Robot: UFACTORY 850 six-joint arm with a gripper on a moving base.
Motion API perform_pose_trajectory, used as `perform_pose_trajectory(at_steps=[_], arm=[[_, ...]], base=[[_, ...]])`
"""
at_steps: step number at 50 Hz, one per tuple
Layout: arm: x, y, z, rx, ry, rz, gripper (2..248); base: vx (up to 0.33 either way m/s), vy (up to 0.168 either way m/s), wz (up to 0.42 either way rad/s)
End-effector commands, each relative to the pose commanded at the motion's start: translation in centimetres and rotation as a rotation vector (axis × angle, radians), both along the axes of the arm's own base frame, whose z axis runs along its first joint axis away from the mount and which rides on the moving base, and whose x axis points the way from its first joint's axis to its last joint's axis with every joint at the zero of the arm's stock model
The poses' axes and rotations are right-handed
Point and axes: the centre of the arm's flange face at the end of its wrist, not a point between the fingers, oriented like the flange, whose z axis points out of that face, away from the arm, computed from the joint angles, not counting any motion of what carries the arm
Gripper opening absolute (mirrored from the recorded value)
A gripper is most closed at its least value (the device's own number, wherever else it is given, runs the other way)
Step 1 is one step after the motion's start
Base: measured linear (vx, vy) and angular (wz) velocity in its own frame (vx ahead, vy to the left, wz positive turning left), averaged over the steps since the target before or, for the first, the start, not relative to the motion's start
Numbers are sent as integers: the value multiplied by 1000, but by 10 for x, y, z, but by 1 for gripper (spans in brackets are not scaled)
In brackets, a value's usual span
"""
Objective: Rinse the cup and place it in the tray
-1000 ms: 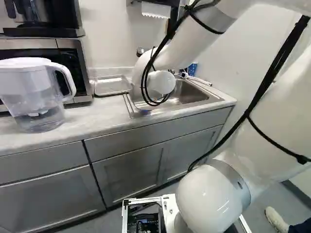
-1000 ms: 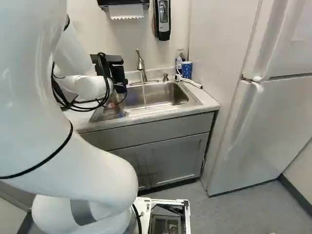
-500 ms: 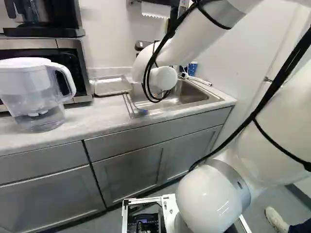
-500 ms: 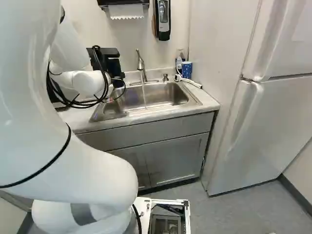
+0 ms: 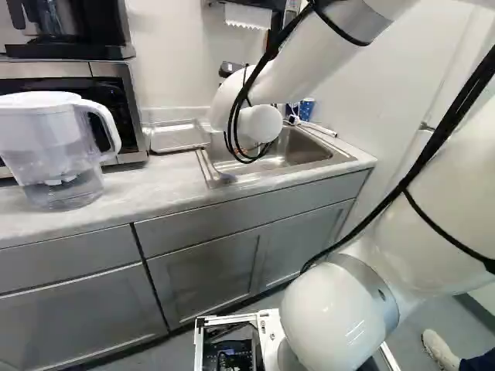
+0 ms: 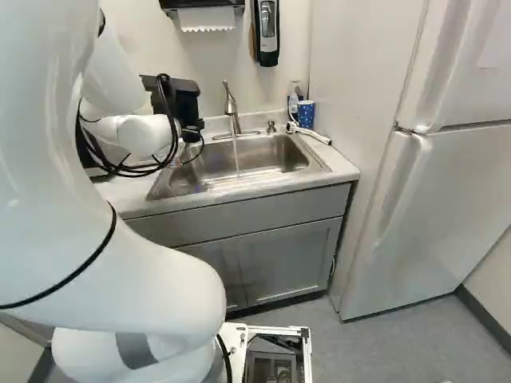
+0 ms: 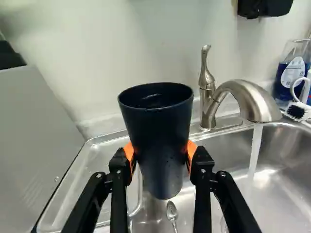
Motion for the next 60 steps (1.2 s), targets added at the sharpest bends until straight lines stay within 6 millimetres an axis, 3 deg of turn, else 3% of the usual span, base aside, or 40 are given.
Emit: perform_pose_trajectory(at_steps=[60], arm=[[0, 0, 0, 610, 114, -107, 122]], base=[[0, 0, 0]])
